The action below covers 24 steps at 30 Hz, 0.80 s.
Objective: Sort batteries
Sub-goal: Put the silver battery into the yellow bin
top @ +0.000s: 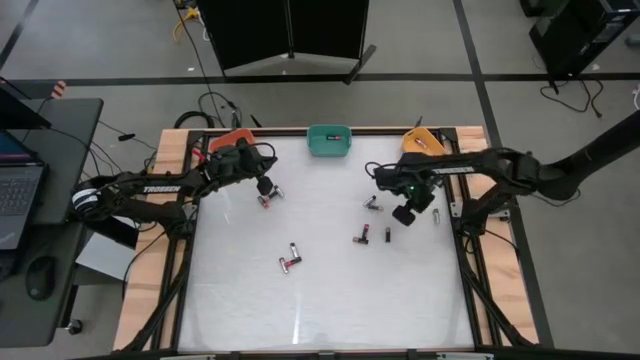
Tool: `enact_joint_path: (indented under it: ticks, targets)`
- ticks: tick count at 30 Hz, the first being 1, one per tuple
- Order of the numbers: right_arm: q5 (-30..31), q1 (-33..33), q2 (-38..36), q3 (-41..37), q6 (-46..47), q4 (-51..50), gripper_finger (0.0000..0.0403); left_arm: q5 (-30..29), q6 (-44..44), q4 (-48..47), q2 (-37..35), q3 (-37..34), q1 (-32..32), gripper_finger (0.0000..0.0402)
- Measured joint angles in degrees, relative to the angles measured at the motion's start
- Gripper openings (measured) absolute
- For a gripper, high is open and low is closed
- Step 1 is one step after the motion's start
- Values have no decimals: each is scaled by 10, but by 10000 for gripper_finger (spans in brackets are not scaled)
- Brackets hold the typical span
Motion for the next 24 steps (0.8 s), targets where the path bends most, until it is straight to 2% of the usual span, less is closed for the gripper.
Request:
enact_joint_path:
  ticks: [5,12,19,24]
  targets:
    - [7,10,-51,-55,101,36,41,0,9,-2,0,0,0,11]
    - [32,12,-70,-115,195,61,84,0,11,-2,0,0,0,11]
    - [40,7,-70,-161,224,118,128,0,11,-2,0,0,0,11]
    - [34,-2,-72,-185,223,154,133,0,11,-2,0,0,0,11]
